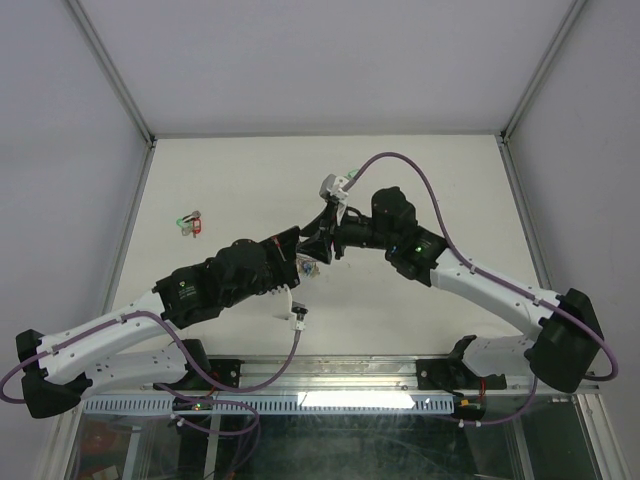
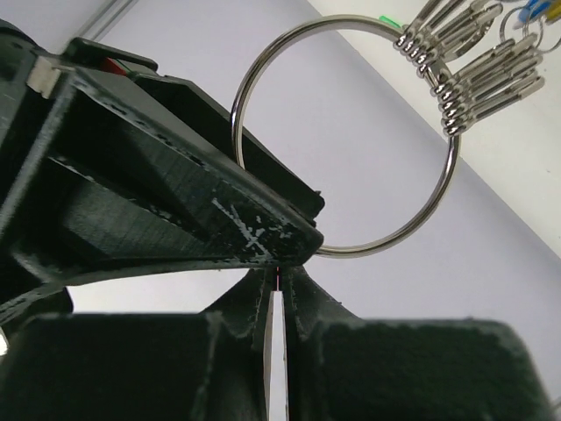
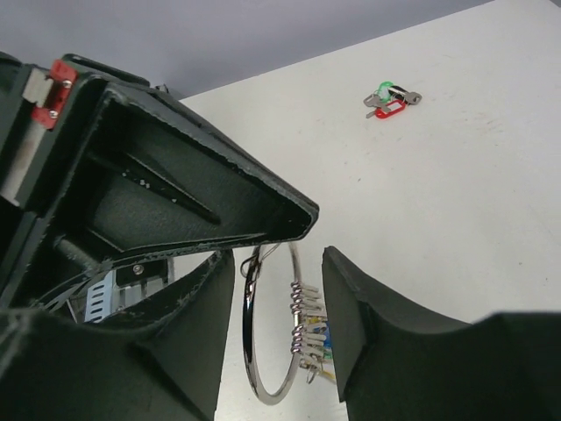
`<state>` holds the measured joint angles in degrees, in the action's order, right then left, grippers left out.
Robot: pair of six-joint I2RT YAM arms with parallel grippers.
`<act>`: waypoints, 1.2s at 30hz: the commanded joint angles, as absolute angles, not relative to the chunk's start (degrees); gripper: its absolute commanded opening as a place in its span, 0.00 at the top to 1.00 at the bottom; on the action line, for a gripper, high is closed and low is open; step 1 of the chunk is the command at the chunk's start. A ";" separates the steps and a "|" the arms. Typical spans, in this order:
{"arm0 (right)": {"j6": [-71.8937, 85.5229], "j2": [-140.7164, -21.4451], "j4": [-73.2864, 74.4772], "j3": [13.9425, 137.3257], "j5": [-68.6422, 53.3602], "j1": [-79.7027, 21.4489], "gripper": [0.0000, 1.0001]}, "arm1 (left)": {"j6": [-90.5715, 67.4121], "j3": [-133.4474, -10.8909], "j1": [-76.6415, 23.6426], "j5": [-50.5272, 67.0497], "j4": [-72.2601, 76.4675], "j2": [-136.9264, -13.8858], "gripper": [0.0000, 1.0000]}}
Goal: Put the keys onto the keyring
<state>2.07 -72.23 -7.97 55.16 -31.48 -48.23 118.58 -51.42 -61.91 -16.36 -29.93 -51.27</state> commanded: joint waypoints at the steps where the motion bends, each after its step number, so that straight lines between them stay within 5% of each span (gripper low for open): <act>1: 2.47 -73.11 -12.72 58.70 -29.33 -48.85 0.55 | 127.18 -54.23 -62.29 -15.38 -26.46 -50.58 1.00; 7: 3.07 -74.33 -14.25 59.32 -28.83 -49.15 0.77 | 126.88 -54.09 -62.31 -15.40 -26.46 -50.29 1.00; 9: 3.27 -74.09 -15.13 58.86 -28.05 -49.13 0.98 | 126.47 -54.15 -62.31 -15.46 -26.39 -50.24 1.00; 10: 3.51 -73.73 -16.04 58.18 -27.37 -49.13 1.00 | 125.95 -54.14 -62.31 -15.47 -26.22 -50.15 1.00; 22: 3.42 -69.17 -20.92 52.73 -18.48 -48.96 1.00 | 110.79 -54.29 -62.31 -9.58 -20.68 -46.22 0.47; 28: 0.67 -65.16 -22.08 49.59 -14.10 -48.61 1.00 | 93.91 -53.53 -62.28 -7.74 -14.70 -41.62 0.05; 36: -6.18 -59.33 -31.27 42.80 -12.53 -48.59 1.00 | 50.24 -59.02 -62.29 -12.17 -11.80 -44.44 0.01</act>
